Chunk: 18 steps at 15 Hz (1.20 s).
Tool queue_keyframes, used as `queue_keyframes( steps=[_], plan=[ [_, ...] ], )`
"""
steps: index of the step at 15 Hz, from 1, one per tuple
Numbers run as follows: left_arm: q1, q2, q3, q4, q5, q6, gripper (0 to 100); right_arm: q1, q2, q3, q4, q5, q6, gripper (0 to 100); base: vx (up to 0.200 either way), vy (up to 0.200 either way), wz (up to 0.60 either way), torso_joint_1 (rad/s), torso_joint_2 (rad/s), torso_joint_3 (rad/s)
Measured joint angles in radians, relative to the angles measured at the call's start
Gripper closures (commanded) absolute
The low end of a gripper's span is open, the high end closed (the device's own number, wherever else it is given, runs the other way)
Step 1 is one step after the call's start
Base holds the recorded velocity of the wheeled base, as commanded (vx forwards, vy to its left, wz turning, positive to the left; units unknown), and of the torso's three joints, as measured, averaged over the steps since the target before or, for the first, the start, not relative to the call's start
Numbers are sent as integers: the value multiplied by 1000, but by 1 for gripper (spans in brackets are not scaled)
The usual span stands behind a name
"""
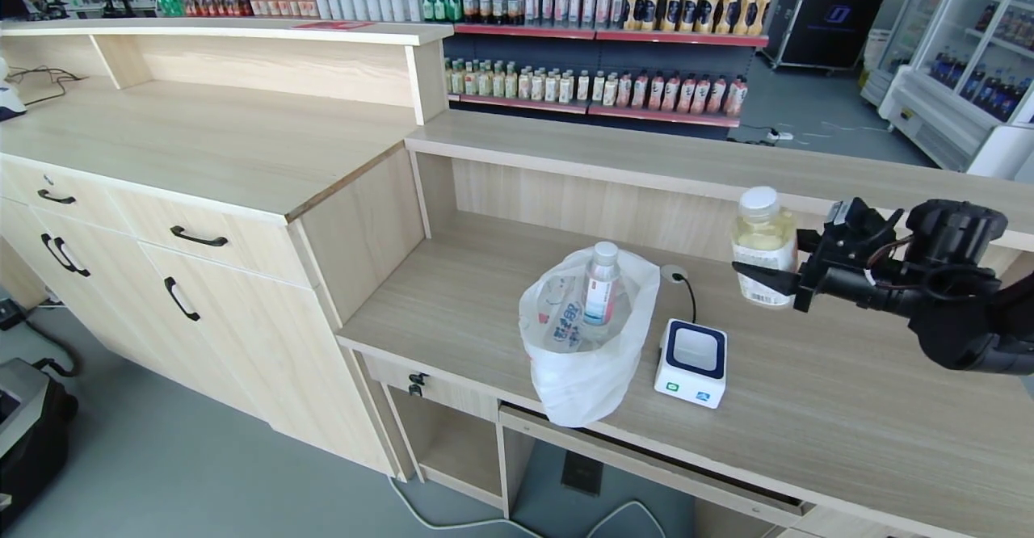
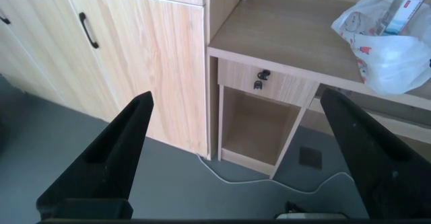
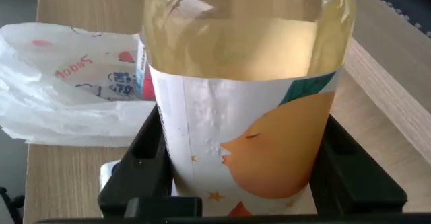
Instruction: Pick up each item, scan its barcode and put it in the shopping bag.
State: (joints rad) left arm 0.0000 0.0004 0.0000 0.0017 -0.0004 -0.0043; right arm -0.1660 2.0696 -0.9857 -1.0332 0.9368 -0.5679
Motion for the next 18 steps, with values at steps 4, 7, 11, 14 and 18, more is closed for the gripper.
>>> queue_keyframes(
  steps=[4,7,11,14,18],
  plan=[
    [0,0,0,0,0,0,0,-63,-92,60,15,-208,175,100,0,0,0,0,0,0],
    [0,0,0,0,0,0,0,-70,-122,78,13,-488,215,100,0,0,0,0,0,0],
    [0,0,0,0,0,0,0,-11,-174,127,8,-719,218,100,0,0,0,0,0,0],
    [0,0,0,0,0,0,0,70,-198,155,-81,-903,211,100,0,0,0,0,0,0],
    [0,0,0,0,0,0,0,181,-211,211,-161,-932,184,100,0,0,0,0,0,0]
  ],
)
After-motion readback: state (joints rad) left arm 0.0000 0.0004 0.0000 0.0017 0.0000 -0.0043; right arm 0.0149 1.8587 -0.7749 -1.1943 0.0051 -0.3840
